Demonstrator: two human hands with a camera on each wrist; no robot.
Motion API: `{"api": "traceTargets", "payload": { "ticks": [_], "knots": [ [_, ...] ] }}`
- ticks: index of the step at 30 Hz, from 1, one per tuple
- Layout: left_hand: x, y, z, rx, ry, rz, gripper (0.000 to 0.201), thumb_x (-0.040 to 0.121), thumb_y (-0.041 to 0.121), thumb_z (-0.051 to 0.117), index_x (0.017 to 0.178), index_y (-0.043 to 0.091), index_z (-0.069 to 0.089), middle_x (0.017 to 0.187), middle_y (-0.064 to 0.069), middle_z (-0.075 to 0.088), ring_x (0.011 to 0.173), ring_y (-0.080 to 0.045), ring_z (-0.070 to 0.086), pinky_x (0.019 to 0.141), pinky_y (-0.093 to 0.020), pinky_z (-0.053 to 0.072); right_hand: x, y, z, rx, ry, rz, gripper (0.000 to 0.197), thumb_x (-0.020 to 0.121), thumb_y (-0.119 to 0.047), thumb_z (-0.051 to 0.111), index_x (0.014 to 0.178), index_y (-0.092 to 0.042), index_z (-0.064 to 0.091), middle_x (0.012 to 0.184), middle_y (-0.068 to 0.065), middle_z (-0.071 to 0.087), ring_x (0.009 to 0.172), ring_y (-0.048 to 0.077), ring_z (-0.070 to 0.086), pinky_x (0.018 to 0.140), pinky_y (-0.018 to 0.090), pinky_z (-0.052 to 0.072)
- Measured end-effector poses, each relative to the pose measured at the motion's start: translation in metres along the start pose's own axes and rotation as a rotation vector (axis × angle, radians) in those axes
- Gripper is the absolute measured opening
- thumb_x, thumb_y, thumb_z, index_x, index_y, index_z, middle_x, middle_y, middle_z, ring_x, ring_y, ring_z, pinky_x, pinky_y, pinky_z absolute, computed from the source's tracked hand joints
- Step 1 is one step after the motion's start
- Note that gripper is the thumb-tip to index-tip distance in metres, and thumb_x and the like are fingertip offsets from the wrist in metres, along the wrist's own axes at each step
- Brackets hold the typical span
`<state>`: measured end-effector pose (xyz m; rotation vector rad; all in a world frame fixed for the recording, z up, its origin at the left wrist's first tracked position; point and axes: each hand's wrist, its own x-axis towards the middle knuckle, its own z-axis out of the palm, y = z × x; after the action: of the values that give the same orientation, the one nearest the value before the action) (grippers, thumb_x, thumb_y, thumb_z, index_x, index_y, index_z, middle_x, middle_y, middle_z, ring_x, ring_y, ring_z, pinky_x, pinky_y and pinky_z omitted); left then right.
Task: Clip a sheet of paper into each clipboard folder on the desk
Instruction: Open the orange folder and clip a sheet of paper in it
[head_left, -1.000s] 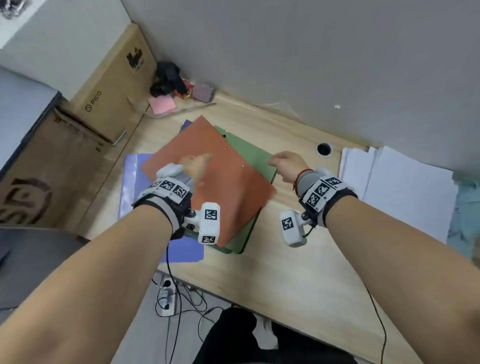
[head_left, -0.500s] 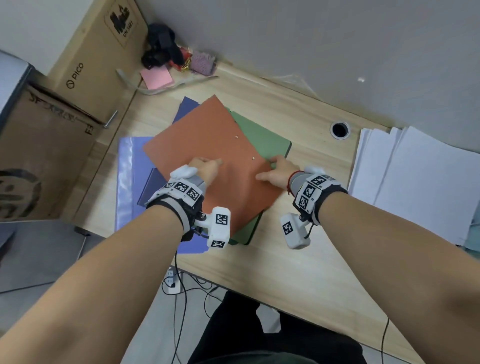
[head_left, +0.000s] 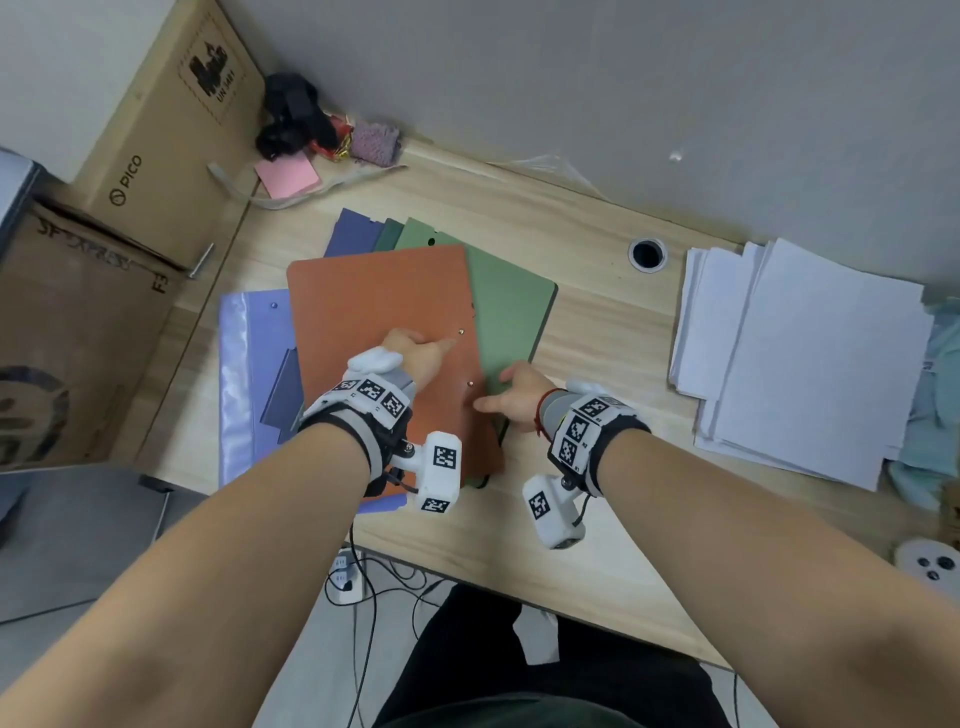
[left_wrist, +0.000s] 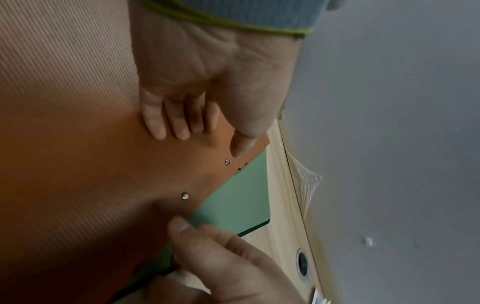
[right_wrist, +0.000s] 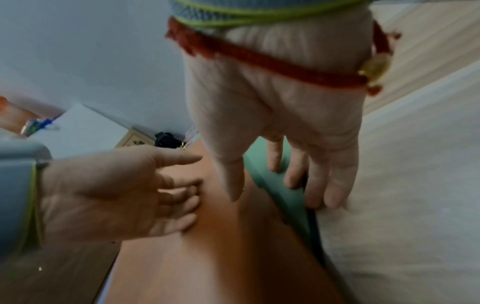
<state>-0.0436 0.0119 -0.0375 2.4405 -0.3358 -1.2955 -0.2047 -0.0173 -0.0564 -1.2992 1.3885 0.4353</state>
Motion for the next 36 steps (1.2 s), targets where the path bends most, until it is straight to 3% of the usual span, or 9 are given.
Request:
{"api": "traceTargets", "payload": {
  "ticks": [5, 9, 13, 19, 23, 27, 29, 32, 36],
  "knots": [
    [-0.006, -0.028, -0.015, 0.337, 0.578, -0.013, 0.085, 0.066, 0.042, 0.082, 0.133, 0.014, 0.037, 0.142, -0.014, 0.036, 0.126, -0.035, 0.039, 0.097, -0.048, 0.04, 0.003, 0.017, 0.012, 0.093, -0.023, 0.048, 0.069, 0.079, -0.034, 0.076, 0.133, -0.015, 0.039, 0.103, 0.014, 0.066, 0.089, 0.028, 0.071, 0.082, 0.047, 0.059],
    [-0.012, -0.052, -0.014, 0.41, 0.532, -0.045, 0.091, 0.068, 0.048, 0.078, 0.138, 0.009, 0.033, 0.147, -0.012, 0.031, 0.124, -0.036, 0.039, 0.097, -0.047, 0.04, 0.001, 0.018, 0.017, 0.118, -0.01, 0.028, 0.069, 0.078, -0.036, 0.076, 0.134, -0.014, 0.043, 0.101, 0.013, 0.067, 0.09, 0.029, 0.07, 0.084, 0.044, 0.058],
    [-0.023, -0.048, -0.014, 0.352, 0.477, -0.02, 0.092, 0.068, 0.05, 0.077, 0.139, 0.013, 0.032, 0.143, -0.013, 0.034, 0.122, -0.037, 0.041, 0.095, -0.046, 0.039, -0.009, 0.03, 0.013, 0.137, -0.033, -0.005, 0.047, 0.079, -0.039, 0.077, 0.115, -0.014, 0.059, 0.093, 0.006, 0.066, 0.075, 0.019, 0.062, 0.065, 0.026, 0.048],
    [-0.055, -0.027, -0.015, 0.363, 0.295, 0.052, 0.093, 0.074, 0.069, 0.065, 0.143, 0.016, 0.033, 0.142, -0.016, 0.038, 0.124, -0.039, 0.047, 0.099, -0.047, 0.038, -0.031, 0.048, -0.019, 0.41, -0.016, -0.156, 0.063, 0.058, -0.042, 0.085, 0.114, -0.023, 0.065, 0.113, -0.001, 0.072, 0.102, 0.021, 0.069, 0.099, 0.043, 0.051],
    [-0.076, 0.008, 0.011, 0.12, 0.105, 0.228, 0.134, 0.038, 0.102, 0.049, 0.143, 0.02, 0.04, 0.138, -0.007, 0.055, 0.121, -0.034, 0.055, 0.104, -0.048, 0.043, -0.073, 0.039, -0.056, 0.39, 0.096, -0.358, 0.033, 0.076, -0.021, 0.077, 0.104, -0.013, 0.064, 0.103, 0.007, 0.073, 0.094, 0.028, 0.07, 0.092, 0.047, 0.054],
    [-0.124, 0.062, 0.032, -0.075, 0.001, 0.313, 0.141, 0.03, 0.101, 0.05, 0.141, 0.014, 0.043, 0.129, -0.003, 0.059, 0.115, -0.03, 0.057, 0.1, -0.04, 0.046, -0.119, 0.035, -0.078, 0.16, 0.229, -0.572, 0.024, 0.078, -0.008, 0.067, 0.079, -0.018, 0.045, 0.071, 0.002, 0.05, 0.066, 0.018, 0.049, 0.069, 0.038, 0.042],
    [-0.144, 0.082, 0.042, -0.147, -0.021, 0.33, 0.128, 0.032, 0.093, 0.06, 0.129, 0.01, 0.053, 0.116, -0.005, 0.063, 0.103, -0.03, 0.062, 0.09, -0.04, 0.052, -0.139, 0.041, -0.083, 0.108, 0.249, -0.621, 0.028, 0.076, -0.004, 0.061, 0.082, -0.022, 0.041, 0.069, 0.002, 0.045, 0.065, 0.018, 0.042, 0.065, 0.036, 0.037],
    [-0.15, 0.094, 0.051, -0.202, -0.071, 0.379, 0.051, 0.051, 0.041, 0.074, 0.088, 0.008, 0.063, 0.094, -0.015, 0.071, 0.086, -0.033, 0.071, 0.075, -0.048, 0.061, -0.162, 0.055, -0.086, 0.14, 0.201, -0.64, 0.032, 0.075, -0.017, 0.068, 0.093, -0.03, 0.045, 0.094, 0.013, 0.062, 0.083, 0.022, 0.06, 0.076, 0.046, 0.052],
    [-0.166, 0.089, 0.058, -0.131, -0.107, 0.524, 0.013, 0.076, 0.019, 0.067, 0.087, 0.019, 0.059, 0.093, -0.009, 0.068, 0.092, -0.032, 0.068, 0.085, -0.044, 0.058, -0.17, 0.087, -0.105, 0.291, 0.25, -0.558, 0.026, 0.081, -0.027, 0.076, 0.101, -0.019, 0.063, 0.117, 0.0, 0.067, 0.111, 0.012, 0.064, 0.105, 0.035, 0.046]
  ]
}}
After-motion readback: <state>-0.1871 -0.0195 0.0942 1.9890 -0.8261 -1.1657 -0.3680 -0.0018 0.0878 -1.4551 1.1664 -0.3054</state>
